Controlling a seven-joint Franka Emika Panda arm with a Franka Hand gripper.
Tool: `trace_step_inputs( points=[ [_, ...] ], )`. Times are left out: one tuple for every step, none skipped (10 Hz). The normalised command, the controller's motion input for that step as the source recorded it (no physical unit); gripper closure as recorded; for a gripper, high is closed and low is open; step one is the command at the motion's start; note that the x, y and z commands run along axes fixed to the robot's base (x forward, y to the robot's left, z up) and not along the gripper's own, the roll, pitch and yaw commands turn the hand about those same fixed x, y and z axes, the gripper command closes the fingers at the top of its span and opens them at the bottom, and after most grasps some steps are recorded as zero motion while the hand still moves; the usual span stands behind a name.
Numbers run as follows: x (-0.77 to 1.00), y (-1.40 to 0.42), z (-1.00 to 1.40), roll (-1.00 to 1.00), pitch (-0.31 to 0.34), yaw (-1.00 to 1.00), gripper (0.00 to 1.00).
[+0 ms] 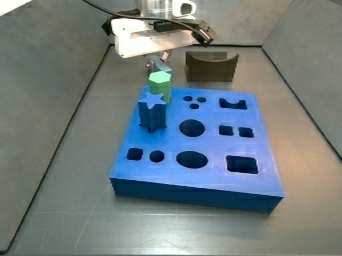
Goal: Pick up the rectangle object. Move up. Place the rectangle object on the fixture. Regrasp the rectangle object. Move to above the board. Insert the rectangle object.
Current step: Pick up the rectangle object.
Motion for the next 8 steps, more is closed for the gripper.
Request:
trace_step_inputs(
  points=[
    [0.0,0.0,0.0,0.0,0.0,0.0,1.0],
    [0.0,0.0,0.0,0.0,0.0,0.0,1.0],
    [0.0,0.0,0.0,0.0,0.0,0.0,1.0],
    [0.0,0.0,0.0,0.0,0.0,0.0,1.0],
    [0.0,0.0,0.0,0.0,0.0,0.0,1.0],
    [0.0,0.0,0.0,0.0,0.0,0.0,1.0],
    [0.0,0.0,0.0,0.0,0.0,0.0,1.0],
    [0.0,0.0,0.0,0.0,0.0,0.0,1.0]
  ],
)
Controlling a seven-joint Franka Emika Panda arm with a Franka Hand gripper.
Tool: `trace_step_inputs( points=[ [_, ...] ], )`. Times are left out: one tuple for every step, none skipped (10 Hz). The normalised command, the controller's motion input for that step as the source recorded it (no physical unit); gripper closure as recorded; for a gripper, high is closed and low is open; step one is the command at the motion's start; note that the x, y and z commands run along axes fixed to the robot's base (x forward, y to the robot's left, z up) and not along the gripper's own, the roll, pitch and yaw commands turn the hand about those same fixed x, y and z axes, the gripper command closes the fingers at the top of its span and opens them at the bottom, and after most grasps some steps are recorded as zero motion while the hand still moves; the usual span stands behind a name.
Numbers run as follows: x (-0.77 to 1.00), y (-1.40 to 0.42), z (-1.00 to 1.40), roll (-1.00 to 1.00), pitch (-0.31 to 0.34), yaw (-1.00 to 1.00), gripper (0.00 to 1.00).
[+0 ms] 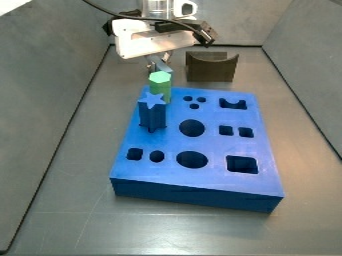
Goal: Pick up the rectangle object. Move up. Place the rectangle object on the fixture. Regrasp the rectangle object. Move to above the board. Insert the rectangle object.
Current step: Pick up the rectangle object, then move up, then place the rectangle object on the fixture.
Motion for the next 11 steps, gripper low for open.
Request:
trace_step_inputs(
  points=[
    [0.0,0.0,0.0,0.0,0.0,0.0,1.0],
    [0.0,0.0,0.62,0.0,0.0,0.0,1.0],
    [0.0,0.04,0.62,0.01,-0.005,-0.01,1.0],
    [-0.03,0.04,0.53,0.02,0.023,0.0,1.0],
    [-0.04,0.03,0.41,0.04,0.024,-0.01,1.0],
    [-0.04,0.02,0.28,0.05,0.036,-0.02,1.0],
    [0.0,0.0,1.0,0.0,0.0,0.0,1.0],
    [0.0,0.0,1.0,0.01,0.041,0.0,1.0],
    [-0.01,0.0,1.0,0.02,0.067,0.0,1.0],
    [-0.01,0.0,1.0,0.04,0.07,0.0,1.0],
    [-0.01,0.0,1.0,0.06,0.076,0.0,1.0]
  ],
)
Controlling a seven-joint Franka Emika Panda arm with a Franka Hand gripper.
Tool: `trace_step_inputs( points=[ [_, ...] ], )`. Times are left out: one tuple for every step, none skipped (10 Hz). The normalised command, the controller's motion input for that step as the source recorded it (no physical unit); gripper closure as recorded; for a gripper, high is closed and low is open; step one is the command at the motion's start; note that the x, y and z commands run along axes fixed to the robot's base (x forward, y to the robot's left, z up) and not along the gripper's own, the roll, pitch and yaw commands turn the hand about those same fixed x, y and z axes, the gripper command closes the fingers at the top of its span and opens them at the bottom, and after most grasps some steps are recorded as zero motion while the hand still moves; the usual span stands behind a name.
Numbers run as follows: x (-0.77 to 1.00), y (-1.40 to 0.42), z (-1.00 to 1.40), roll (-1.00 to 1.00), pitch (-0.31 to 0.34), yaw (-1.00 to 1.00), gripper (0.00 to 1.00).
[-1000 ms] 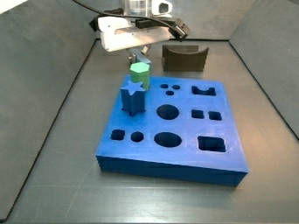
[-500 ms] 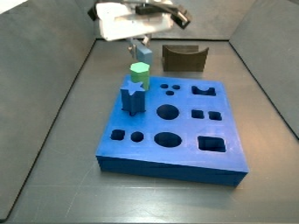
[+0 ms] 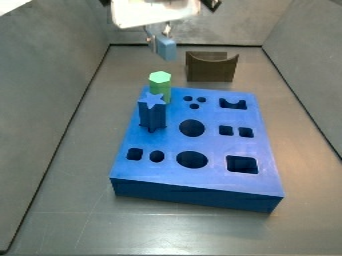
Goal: Pick up the rectangle object. Move up. Place the rectangle object on the fixture. Regrasp the rectangle object. Move to above the board. Insert the rectangle object.
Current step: Place the rectangle object on the fixture.
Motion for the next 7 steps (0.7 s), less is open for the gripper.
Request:
trace_step_inputs(
  points=[
    [-0.02,0.0,1.0,0.09,0.08,0.0,1.0],
    [-0.02,0.0,1.0,0.11,0.084,0.0,1.0],
    [-0.03,0.0,1.0,0.14,0.09,0.0,1.0],
    [-0.03,0.0,1.0,0.15,0.098,0.0,1.0],
    [-0.03,0.0,0.97,0.19,0.106,0.01,1.0],
    [-0.03,0.0,0.87,0.2,0.11,0.02,1.0],
    [-0.02,0.0,0.68,0.21,0.126,0.03,1.0]
  ],
)
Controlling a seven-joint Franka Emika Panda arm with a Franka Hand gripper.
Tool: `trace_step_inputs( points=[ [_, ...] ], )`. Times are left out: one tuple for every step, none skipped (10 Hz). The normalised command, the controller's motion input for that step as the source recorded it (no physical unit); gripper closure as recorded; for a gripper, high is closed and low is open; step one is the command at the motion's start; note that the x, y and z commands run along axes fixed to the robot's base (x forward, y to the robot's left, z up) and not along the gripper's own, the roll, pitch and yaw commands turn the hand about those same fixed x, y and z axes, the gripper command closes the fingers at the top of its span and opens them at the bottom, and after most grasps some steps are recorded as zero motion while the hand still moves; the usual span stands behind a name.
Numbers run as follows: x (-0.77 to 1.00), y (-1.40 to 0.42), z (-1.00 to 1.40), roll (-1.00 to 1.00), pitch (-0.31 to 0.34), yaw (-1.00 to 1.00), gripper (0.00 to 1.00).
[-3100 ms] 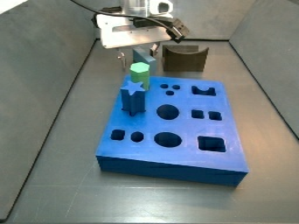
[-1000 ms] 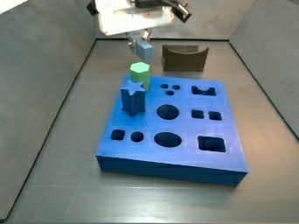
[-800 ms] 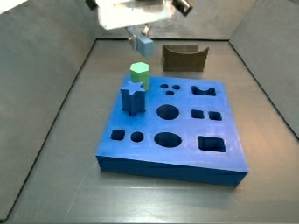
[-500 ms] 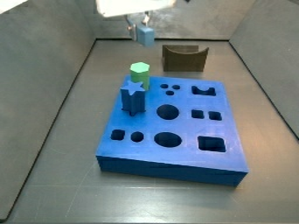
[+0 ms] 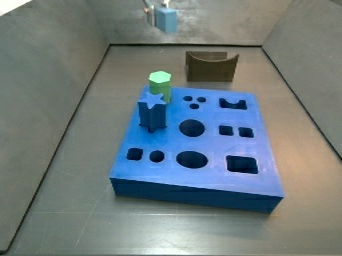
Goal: Pick up the rectangle object. Move up. Place the rectangle object on the fixture. Regrasp the rectangle object. Move to above the board. Insert the rectangle object.
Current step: Place the rectangle object on the fixture.
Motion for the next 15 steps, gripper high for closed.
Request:
trace_step_inputs(
  points=[
    [-0.01,0.0,0.54,0.23,0.137,0.04,1.0],
    [-0.01,0.0,0.35,0.24,0.164,0.04,1.0],
    [0.0,0.0,0.26,0.24,0.17,0.05,1.0],
    [1.0,-0.24,0.06,0.37,0.127,-1.0,1.0],
    [1.0,-0.24,0.03,0.36,0.125,-1.0,1.0],
    [1.0,-0.21,0.02,0.37,0.151,-1.0,1.0],
    [1.0,-0.19,0.03,0.38,0.176,-1.0,1.0],
    [1.0,-0.18,0.02,0.43,0.236,-1.0,1.0],
    [1.0,-0.17,0.02,0.49,0.305,-1.0,1.0],
    [1.0,-0.15,0.02,0.57,0.445,-0.71,1.0],
    [1.0,-0.14,0.02,0.51,0.449,-0.55,1.0],
    [1.0,-0.12,0.02,0.36,0.41,-0.31,1.0],
    [1.0,-0.11,0.02,0.26,0.369,-0.18,1.0],
    [1.0,-0.1,0.01,0.18,0.319,-0.08,1.0],
    [1.0,-0.09,0.01,0.15,0.298,-0.04,1.0]
  ],
)
